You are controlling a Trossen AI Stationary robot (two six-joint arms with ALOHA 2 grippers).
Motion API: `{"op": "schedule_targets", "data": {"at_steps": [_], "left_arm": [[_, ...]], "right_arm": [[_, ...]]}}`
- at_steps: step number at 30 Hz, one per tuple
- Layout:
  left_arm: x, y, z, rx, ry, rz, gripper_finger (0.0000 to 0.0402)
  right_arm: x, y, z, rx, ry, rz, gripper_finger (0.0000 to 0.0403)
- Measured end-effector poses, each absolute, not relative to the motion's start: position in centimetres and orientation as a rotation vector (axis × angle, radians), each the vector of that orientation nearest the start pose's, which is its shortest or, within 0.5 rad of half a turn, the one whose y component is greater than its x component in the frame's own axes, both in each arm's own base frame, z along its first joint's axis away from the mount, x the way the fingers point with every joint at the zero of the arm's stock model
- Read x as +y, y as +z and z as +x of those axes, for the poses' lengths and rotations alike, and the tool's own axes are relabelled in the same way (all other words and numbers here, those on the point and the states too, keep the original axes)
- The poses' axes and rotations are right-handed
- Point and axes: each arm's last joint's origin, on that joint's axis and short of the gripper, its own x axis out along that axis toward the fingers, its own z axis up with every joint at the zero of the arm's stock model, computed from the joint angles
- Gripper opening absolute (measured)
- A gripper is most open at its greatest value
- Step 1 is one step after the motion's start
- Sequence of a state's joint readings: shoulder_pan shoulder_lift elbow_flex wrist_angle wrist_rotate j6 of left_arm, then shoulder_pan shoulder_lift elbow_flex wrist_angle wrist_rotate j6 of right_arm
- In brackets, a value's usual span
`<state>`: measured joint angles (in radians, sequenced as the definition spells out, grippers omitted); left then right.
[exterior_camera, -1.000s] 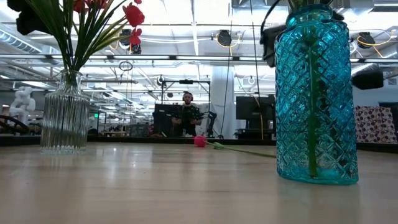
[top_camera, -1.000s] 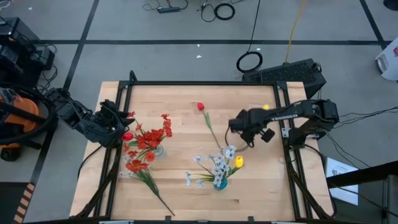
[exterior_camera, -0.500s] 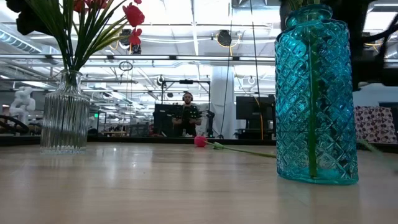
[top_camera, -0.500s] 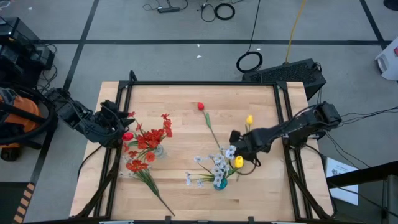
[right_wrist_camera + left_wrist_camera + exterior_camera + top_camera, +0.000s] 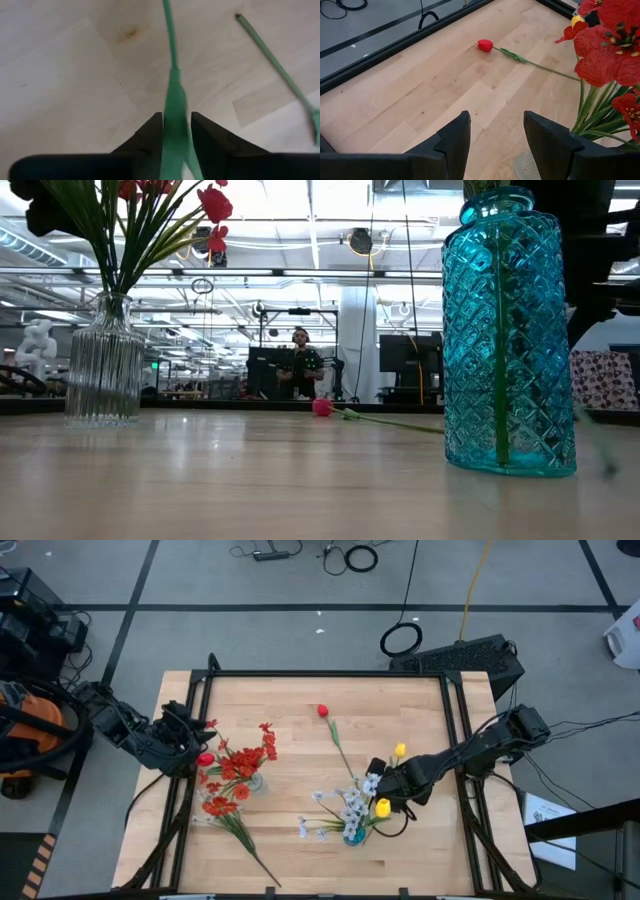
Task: Sort flowers into vase by color
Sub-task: Put the yellow tulip into the blue vase
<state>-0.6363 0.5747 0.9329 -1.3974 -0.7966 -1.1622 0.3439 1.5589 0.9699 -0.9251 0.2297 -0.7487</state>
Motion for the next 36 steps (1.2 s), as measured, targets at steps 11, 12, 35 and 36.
{"op": "schedule_targets", "data": {"at_steps": [11, 12, 35, 36], "left_arm": [[-1.4, 31.3, 5.3, 0.581, 0.539, -0.421, 0.0189], [-1.4, 31.3, 5.3, 0.585, 0.536, -0.423, 0.0189], [-1.4, 30.9, 4.9, 0.69, 0.507, -0.415, 0.0189], [-1.4, 30.9, 4.9, 0.696, 0.502, -0.409, 0.0189]], "right_arm": [[7.8, 18.6, 23.9, 1.519, 0.377, -0.752, 0.015], [7.8, 18.6, 23.7, 1.542, 0.32, -0.693, 0.0152], [8.4, 18.9, 21.5, 1.262, -1.221, 0.698, 0.0132], [8.5, 18.9, 21.4, 1.243, -1.247, 0.722, 0.0132]]}}
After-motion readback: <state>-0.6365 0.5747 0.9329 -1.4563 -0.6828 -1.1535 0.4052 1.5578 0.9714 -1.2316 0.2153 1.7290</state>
